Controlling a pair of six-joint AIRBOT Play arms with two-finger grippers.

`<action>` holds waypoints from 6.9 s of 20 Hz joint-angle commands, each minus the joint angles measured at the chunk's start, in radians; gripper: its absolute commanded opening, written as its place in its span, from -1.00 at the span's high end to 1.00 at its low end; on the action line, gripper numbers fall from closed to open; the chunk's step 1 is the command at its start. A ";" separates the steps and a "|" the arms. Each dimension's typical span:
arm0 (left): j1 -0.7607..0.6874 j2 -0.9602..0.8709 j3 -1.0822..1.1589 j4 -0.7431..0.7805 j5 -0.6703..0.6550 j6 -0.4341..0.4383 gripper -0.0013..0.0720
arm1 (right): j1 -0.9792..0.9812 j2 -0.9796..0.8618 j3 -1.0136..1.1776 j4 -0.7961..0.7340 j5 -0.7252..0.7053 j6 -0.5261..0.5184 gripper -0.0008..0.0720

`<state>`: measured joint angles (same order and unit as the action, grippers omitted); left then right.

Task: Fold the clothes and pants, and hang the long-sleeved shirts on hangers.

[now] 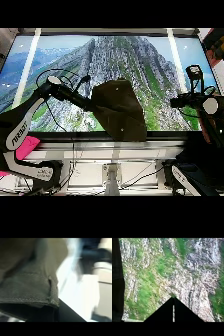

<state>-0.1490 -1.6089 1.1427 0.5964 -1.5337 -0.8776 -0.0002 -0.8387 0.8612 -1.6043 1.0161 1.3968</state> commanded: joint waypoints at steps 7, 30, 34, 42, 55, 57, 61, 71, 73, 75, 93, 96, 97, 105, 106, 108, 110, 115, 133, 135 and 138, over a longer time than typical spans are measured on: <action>0.039 0.002 0.002 0.319 0.189 -0.027 -0.64 | 0.000 0.000 0.000 0.017 0.002 0.000 0.93; -0.061 -0.008 -0.002 0.447 0.220 0.163 -0.96 | 0.000 0.000 0.000 0.031 -0.014 0.000 0.93; -0.066 -0.049 -0.002 0.511 0.274 0.003 -0.96 | 0.000 0.000 0.000 0.031 -0.014 0.000 0.93; -0.070 -0.079 -0.002 0.294 0.185 -0.020 -0.92 | 0.000 0.000 0.000 0.031 -0.014 0.000 0.93; -0.061 -0.065 0.003 0.190 0.113 -0.021 0.86 | 0.000 0.000 0.000 0.101 0.006 0.000 0.93; -0.049 -0.025 0.010 0.108 0.111 -0.020 0.86 | 0.000 0.000 0.000 0.168 0.052 0.000 0.93; -0.005 0.184 0.014 0.091 0.366 -0.036 0.86 | 0.000 0.001 -0.029 0.199 0.139 -0.001 0.92; 0.033 0.363 -0.096 0.257 0.728 -0.272 0.86 | 0.001 0.000 -0.350 0.842 0.054 -0.217 0.04; 0.047 0.352 -0.152 0.296 0.796 -0.333 0.86 | 0.001 0.000 -0.375 0.879 0.060 -0.217 0.04; 0.072 0.337 -0.180 0.302 0.811 -0.379 0.86 | 0.001 0.000 -0.381 0.924 0.062 -0.217 0.04; 0.026 0.308 -0.204 0.692 0.232 -0.464 0.86 | 0.268 -0.305 -0.369 0.995 -0.163 -0.212 -0.29; -0.007 0.308 -0.204 0.595 0.246 -0.445 0.86 | 0.268 -0.329 -0.349 0.993 -0.119 -0.214 -0.29; -0.017 0.308 -0.204 0.595 0.250 -0.445 0.86 | 0.268 -0.330 -0.344 0.991 -0.119 -0.215 -0.29; -0.026 0.308 -0.204 0.576 0.249 -0.445 0.86 | 0.268 -0.418 -0.321 0.977 -0.079 -0.167 -0.61; -0.026 0.308 -0.204 0.576 0.249 -0.445 0.86 | 0.268 -0.438 -0.310 0.975 -0.089 -0.147 -0.60; -0.026 0.308 -0.204 0.576 0.249 -0.445 0.86 | 0.268 -0.485 -0.278 0.977 -0.093 -0.123 -0.53; -0.026 0.308 -0.204 0.576 0.249 -0.445 0.86 | 0.268 -0.523 -0.250 0.980 -0.094 -0.098 -0.53; -0.026 0.308 -0.204 0.577 0.250 -0.444 0.86 | 0.269 -0.566 -0.224 1.012 -0.089 -0.081 0.00; 0.019 0.565 -0.078 0.431 0.258 -0.386 0.86 | 0.268 -0.334 0.239 0.912 0.082 -0.267 0.93; 0.060 0.666 -0.025 0.373 0.317 -0.386 0.86 | 0.268 -0.264 0.323 0.856 0.056 -0.241 0.93; 0.114 0.832 0.009 0.278 0.489 -0.386 0.86 | 0.268 -0.156 0.427 0.749 0.032 -0.174 0.93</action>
<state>-0.0784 -0.9134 1.1110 0.9623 -1.1881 -1.2659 0.2680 -1.0889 1.1851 -0.7483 1.0744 1.1671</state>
